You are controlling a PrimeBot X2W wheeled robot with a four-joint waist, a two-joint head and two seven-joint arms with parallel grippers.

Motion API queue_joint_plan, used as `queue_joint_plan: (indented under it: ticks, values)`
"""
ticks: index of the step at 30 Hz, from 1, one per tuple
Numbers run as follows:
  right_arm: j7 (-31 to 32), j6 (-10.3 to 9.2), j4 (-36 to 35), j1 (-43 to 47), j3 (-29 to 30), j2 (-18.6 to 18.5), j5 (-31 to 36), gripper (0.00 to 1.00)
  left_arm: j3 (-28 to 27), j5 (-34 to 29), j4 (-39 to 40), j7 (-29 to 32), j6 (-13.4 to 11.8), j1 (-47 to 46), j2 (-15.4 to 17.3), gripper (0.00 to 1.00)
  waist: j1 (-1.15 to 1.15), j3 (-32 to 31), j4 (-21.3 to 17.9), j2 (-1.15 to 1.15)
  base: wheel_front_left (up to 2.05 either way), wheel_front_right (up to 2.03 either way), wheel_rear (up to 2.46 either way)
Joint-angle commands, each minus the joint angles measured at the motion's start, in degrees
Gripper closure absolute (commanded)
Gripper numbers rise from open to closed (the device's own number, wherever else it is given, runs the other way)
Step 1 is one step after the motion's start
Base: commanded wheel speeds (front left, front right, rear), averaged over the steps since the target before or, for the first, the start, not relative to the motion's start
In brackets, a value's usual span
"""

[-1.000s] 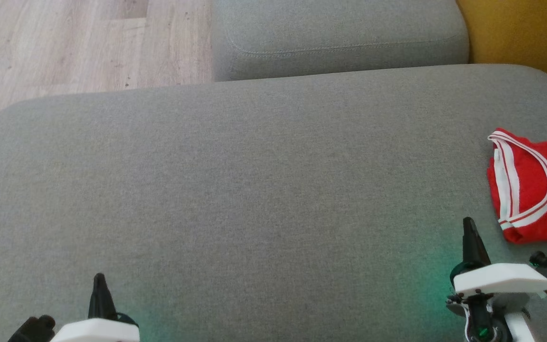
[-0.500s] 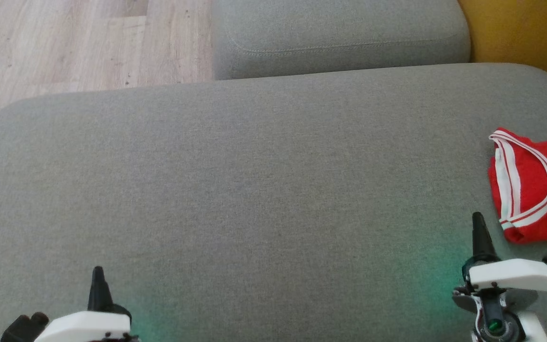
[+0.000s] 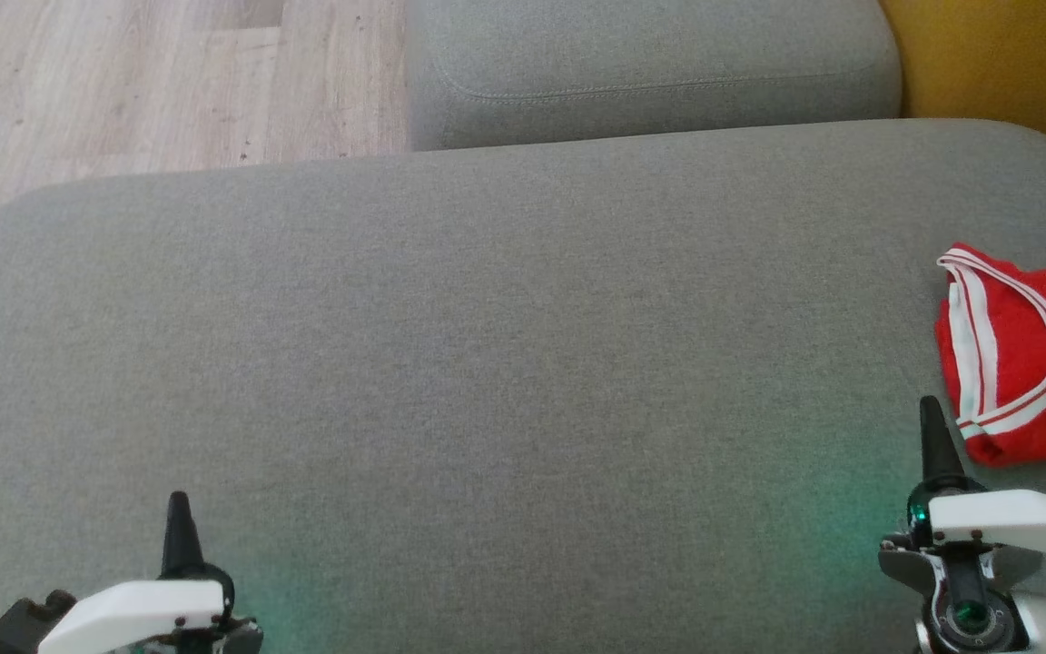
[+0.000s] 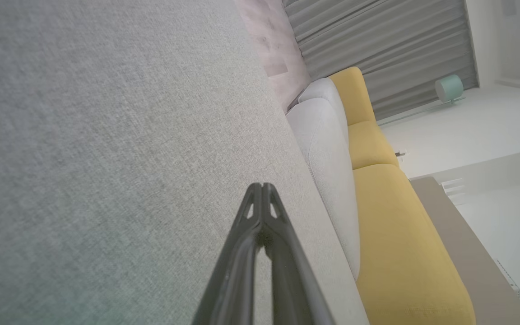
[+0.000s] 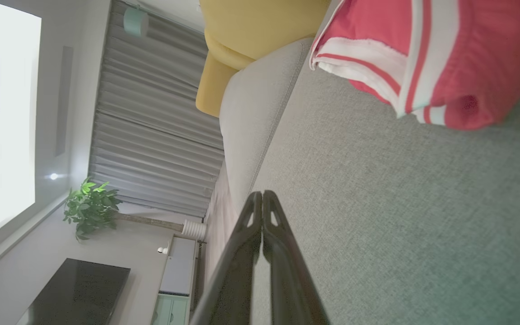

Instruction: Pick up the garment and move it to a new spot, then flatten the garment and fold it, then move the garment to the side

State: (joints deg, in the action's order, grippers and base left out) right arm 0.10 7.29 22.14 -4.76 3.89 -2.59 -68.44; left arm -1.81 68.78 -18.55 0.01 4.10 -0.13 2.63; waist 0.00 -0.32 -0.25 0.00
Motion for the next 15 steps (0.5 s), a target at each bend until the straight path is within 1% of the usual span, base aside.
queue_joint_plan:
  ticks: [1, 15]
  values:
    - [0.7, 0.14, -2.7, -1.8, -0.6, -0.2, -2.0, 1.00, -1.8, 1.9, 2.0, 0.6, 0.5, -3.1, 0.2, 1.00, 0.00, 0.0, 0.0, 0.00, 0.00, 0.00, 0.00]
    - [3.0, 0.17, -4.9, -1.6, 0.7, -0.3, -10.8, 1.00, -3.0, 10.6, 3.0, 3.0, 1.7, -4.3, 0.2, 1.00, 0.00, 0.2, 0.1, 0.00, 0.00, 0.00, 0.00]
